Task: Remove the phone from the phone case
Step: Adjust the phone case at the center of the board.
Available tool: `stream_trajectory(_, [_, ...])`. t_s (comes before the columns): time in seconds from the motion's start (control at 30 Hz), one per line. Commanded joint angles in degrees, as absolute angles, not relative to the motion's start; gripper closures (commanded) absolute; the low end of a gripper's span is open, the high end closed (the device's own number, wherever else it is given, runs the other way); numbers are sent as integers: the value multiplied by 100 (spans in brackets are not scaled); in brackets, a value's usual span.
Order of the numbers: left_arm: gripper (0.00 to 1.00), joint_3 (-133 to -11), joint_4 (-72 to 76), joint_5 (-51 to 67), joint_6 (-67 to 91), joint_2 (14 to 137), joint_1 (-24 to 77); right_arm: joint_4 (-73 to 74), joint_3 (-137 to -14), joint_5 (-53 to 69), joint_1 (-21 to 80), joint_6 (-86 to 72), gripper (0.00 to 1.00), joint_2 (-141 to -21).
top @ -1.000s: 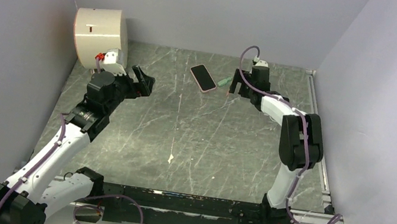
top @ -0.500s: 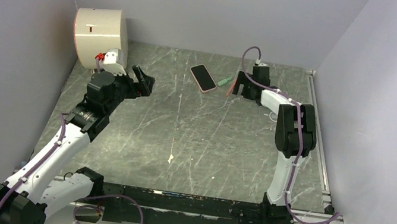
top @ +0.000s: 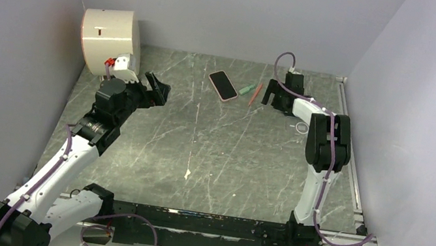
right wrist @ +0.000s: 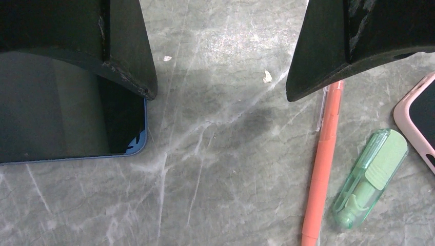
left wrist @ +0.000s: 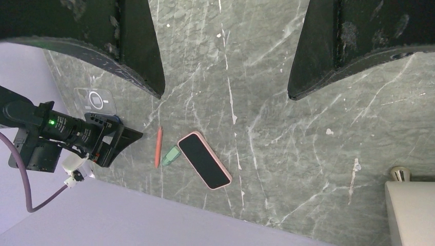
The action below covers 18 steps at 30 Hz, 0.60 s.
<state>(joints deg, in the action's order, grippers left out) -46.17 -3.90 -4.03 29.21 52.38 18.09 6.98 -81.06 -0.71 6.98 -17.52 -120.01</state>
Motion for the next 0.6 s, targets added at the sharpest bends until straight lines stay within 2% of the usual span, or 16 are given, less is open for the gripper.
stream_trajectory(0.0, [6, -4614, -132, -309, 2900, 5249, 1806, 769, -8042, -27, 603, -1773, 1, -11854])
stream_trajectory(0.3, [6, -4605, -127, -308, 2916, 5230, 1810, 745, -7901, -21, 605, -1763, 1, -11520])
stream_trajectory(0.57, [6, -4597, -114, -311, 2943, 5242, 1810, 144, -7929, 679, 925, -1172, 1, -11270])
